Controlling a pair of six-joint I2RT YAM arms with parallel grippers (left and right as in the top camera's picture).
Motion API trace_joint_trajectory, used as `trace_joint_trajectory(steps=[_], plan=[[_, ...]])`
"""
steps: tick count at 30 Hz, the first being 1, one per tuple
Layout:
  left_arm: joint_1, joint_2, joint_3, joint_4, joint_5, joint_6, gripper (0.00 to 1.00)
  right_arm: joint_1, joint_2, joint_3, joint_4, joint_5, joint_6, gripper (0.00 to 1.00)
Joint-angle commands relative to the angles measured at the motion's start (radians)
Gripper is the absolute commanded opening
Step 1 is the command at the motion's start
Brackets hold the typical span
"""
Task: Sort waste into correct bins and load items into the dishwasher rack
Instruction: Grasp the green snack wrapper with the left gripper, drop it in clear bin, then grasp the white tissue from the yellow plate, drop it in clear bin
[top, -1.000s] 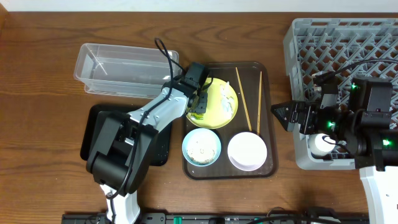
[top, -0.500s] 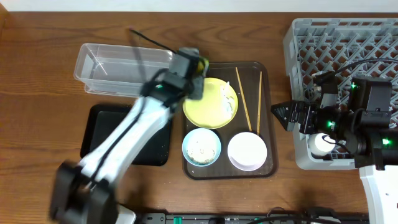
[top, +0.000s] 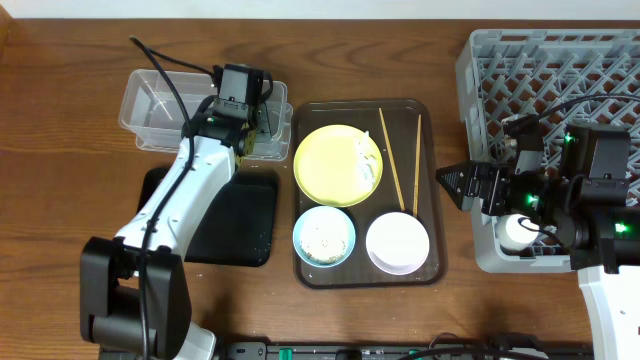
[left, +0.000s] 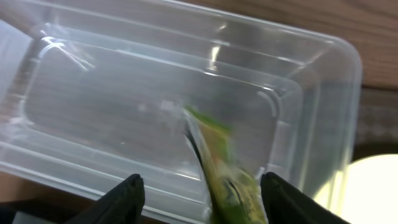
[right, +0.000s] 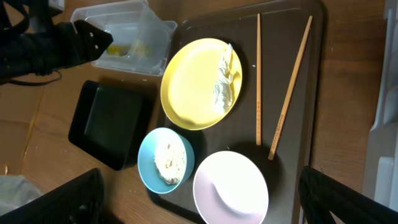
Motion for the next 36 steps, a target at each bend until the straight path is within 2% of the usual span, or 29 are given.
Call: trace_joint_trajectory(steps=[1,3,5,8,12,18,24,29,32,34,36], plan=[[-0.014,-0.065,0.029,0.005,0.131,0.001,0.64,0.016,0.0,0.011,-0.003,-0.001,0.014,0.96],[-0.035,-0.099,0.029,0.005,0.233,-0.001,0.64,0.016,0.0,0.011,-0.003,-0.001,0.014,0.97],[-0.071,-0.111,0.029,0.004,0.272,-0.003,0.64,0.016,0.0,0.011,-0.006,-0.001,0.014,0.97],[-0.142,-0.098,0.027,0.0,0.273,0.012,0.64,0.016,0.0,0.011,-0.008,-0.001,0.014,0.97],[-0.232,-0.029,0.027,0.014,0.273,0.09,0.64,0.016,0.0,0.011,-0.011,0.0,0.014,0.97],[-0.318,0.128,0.027,0.053,0.295,0.091,0.64,0.016,0.0,0.011,-0.021,0.0,0.014,0.98],[-0.369,0.236,0.027,0.148,0.333,0.028,0.65,0.016,0.0,0.011,-0.018,0.003,0.014,0.99],[-0.39,0.282,0.027,0.167,0.336,-0.019,0.64,0.016,0.0,0.011,-0.018,0.004,0.014,0.99],[-0.396,0.291,0.027,0.166,0.336,-0.019,0.53,0.016,0.0,0.011,-0.018,0.003,0.014,0.99],[-0.396,0.291,0.027,0.162,0.336,-0.019,0.36,0.016,0.0,0.011,-0.019,0.003,0.014,0.99],[-0.396,0.291,0.027,0.155,0.336,-0.019,0.24,0.016,0.0,0.011,-0.021,0.003,0.014,0.99]])
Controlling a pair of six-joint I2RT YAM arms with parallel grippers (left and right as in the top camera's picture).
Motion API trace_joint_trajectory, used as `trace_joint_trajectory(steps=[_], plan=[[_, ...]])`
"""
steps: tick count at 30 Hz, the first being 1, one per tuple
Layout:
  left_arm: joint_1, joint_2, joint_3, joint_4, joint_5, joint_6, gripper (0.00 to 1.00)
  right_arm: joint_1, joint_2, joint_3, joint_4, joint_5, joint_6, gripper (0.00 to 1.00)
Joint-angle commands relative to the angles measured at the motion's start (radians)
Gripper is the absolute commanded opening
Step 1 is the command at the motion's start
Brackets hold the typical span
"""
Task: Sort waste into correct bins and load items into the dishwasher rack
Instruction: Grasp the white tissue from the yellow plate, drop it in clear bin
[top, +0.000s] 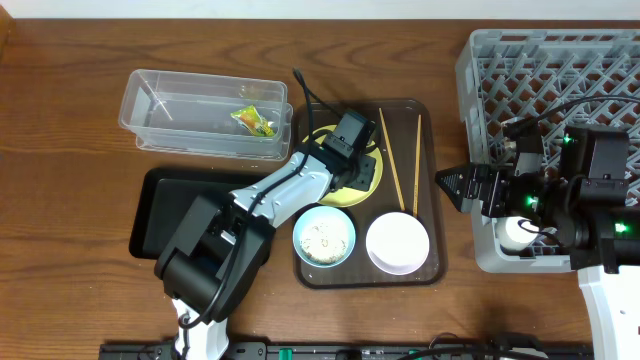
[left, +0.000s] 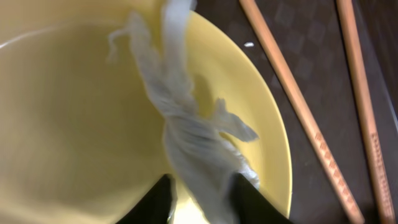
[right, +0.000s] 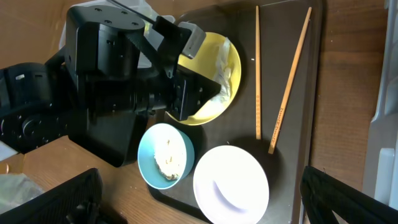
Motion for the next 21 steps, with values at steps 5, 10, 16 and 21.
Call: trace_joint_trajectory(steps=[5,10,16,21], plan=[[-0.002,0.01,0.014,-0.02,-0.004,-0.005,0.11,0.016,0.0,0.011,-0.005,-0.001,0.011,0.98],[-0.002,0.003,0.014,-0.028,-0.001,-0.006,0.06,0.016,0.0,0.011,-0.007,-0.001,0.011,0.98],[0.019,-0.134,0.016,-0.031,-0.002,-0.023,0.06,0.016,0.0,0.011,-0.028,0.002,0.011,0.98],[0.042,-0.248,0.016,-0.049,-0.01,-0.023,0.06,0.016,0.0,0.011,-0.028,0.002,0.011,0.98]])
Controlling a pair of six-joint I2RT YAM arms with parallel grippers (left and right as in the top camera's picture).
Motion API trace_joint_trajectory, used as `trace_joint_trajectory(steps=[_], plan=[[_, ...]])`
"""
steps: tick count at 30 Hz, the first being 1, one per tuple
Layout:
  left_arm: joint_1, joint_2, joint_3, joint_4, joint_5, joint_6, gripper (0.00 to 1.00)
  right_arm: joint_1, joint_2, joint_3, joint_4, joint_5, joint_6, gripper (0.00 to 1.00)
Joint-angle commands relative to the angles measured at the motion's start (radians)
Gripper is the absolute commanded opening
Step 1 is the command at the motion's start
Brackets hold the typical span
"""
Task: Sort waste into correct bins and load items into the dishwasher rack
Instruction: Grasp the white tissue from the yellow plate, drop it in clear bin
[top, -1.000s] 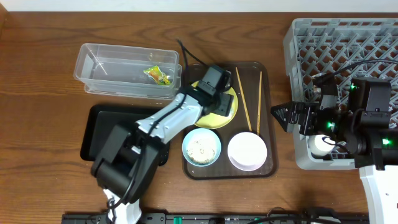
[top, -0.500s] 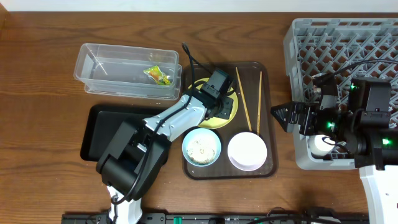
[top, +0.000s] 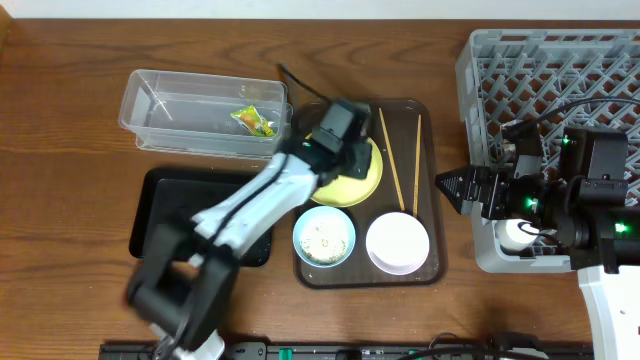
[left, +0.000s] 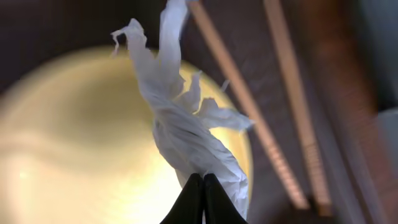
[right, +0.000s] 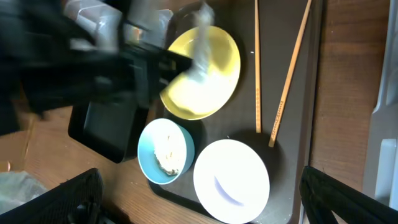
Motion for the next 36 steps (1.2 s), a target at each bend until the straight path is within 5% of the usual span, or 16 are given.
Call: trace_joint_trajectory(steps=[1,9,19,20,21,22,24,31,36], plan=[[0.015,-0.08,0.016,-0.034,-0.03,-0.009,0.06,0.016,0.0,0.011,-0.004,-0.001,0.011,0.98],[0.098,-0.202,0.016,-0.116,-0.203,0.011,0.06,0.016,0.0,0.011,-0.015,0.0,0.011,0.99],[0.369,-0.138,0.012,-0.134,-0.207,0.009,0.06,0.016,0.0,0.011,-0.023,-0.001,0.011,0.99],[0.385,-0.135,0.012,-0.128,-0.187,0.01,0.12,0.016,0.0,0.011,-0.024,-0.001,0.011,0.99],[0.398,-0.134,0.013,-0.124,-0.169,0.01,0.39,0.016,0.0,0.011,-0.024,-0.001,0.011,0.99],[0.403,-0.136,0.014,-0.122,-0.158,0.014,0.55,0.016,0.0,0.011,-0.023,-0.001,0.011,0.99],[0.405,-0.154,0.018,-0.129,-0.133,0.056,0.7,0.016,0.0,0.011,-0.022,0.0,0.011,0.99],[0.338,-0.296,0.019,-0.25,-0.052,0.058,0.76,0.016,0.0,0.011,-0.023,0.039,0.011,0.99],[0.211,-0.388,0.019,-0.456,0.059,0.02,0.68,0.016,0.0,0.011,-0.019,0.055,0.01,0.99]])
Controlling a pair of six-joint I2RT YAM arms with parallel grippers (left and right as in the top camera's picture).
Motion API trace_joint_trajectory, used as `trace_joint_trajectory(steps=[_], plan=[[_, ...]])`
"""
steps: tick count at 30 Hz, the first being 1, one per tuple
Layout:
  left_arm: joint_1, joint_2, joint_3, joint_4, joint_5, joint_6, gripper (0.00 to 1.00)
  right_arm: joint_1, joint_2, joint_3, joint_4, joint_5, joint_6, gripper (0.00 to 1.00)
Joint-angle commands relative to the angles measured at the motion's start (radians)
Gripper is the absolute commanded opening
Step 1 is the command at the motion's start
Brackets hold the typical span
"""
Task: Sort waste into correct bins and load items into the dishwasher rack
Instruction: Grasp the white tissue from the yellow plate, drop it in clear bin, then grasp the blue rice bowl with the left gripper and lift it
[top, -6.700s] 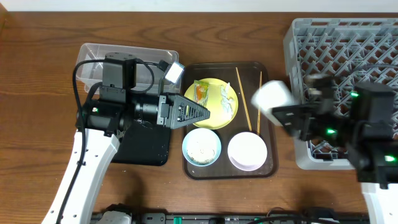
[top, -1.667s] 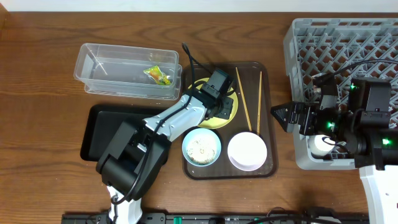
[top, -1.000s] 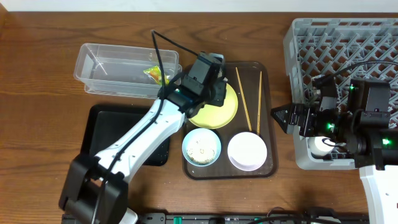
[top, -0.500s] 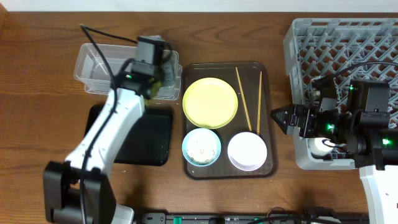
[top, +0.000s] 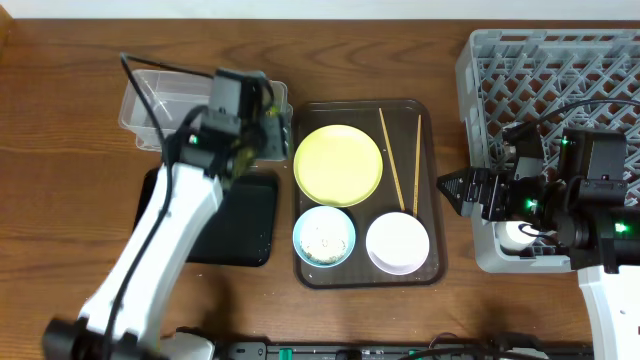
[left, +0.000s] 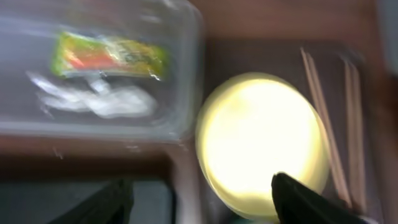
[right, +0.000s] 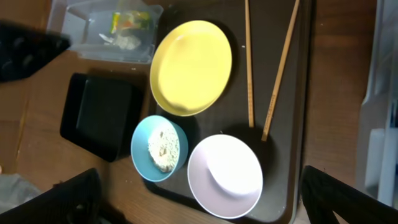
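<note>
My left gripper (top: 262, 128) hangs open over the right end of the clear plastic bin (top: 160, 100). In that bin lie a green wrapper (left: 112, 55) and a crumpled white napkin (left: 99, 102). The yellow plate (top: 338, 165) on the brown tray (top: 432, 150) is bare. A blue bowl (top: 324, 235) with food scraps, a white bowl (top: 398, 242) and two wooden chopsticks (top: 392, 165) share the tray. My right gripper (top: 455, 187) stands open at the tray's right edge, holding nothing. The grey dishwasher rack (top: 560, 60) is at the far right.
A black rectangular bin (top: 215, 215) sits below the clear bin, left of the tray. My right arm lies over the rack's front part. Bare wooden table (top: 60, 200) shows at the left and in front.
My left gripper, which was shut on the white napkin above the yellow plate, now hangs open over the clear bin. The napkin lies in the bin. The right arm has not moved.
First my left gripper was open over the clear bin with the green wrapper below it, and the napkin lay on the yellow plate. Then the gripper was at the napkin on the plate, then shut on it and raised. Now the napkin rests beside the wrapper.
</note>
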Motion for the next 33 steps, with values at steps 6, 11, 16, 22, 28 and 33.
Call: trace_joint_trajectory(steps=[6,11,16,22,28,33], plan=[[-0.269,-0.026,0.003,-0.201,0.08,-0.1,0.62,0.016,0.0,0.011,0.0,0.034,0.011,0.99],[-0.433,0.028,-0.013,-0.184,-0.068,-0.276,0.56,0.016,0.0,0.011,0.003,0.033,0.011,0.99],[-0.531,0.145,-0.015,-0.173,-0.115,-0.383,0.55,0.016,0.0,0.011,-0.006,0.033,0.011,0.99],[-0.548,0.288,-0.015,-0.145,-0.119,-0.409,0.53,0.016,0.0,0.011,-0.021,0.032,0.011,0.99],[-0.548,0.403,-0.015,-0.118,-0.114,-0.409,0.42,0.016,0.0,0.011,-0.025,0.033,0.011,0.99],[-0.548,0.447,-0.015,-0.102,-0.068,-0.409,0.33,0.016,0.0,0.011,-0.025,0.033,0.011,0.99]])
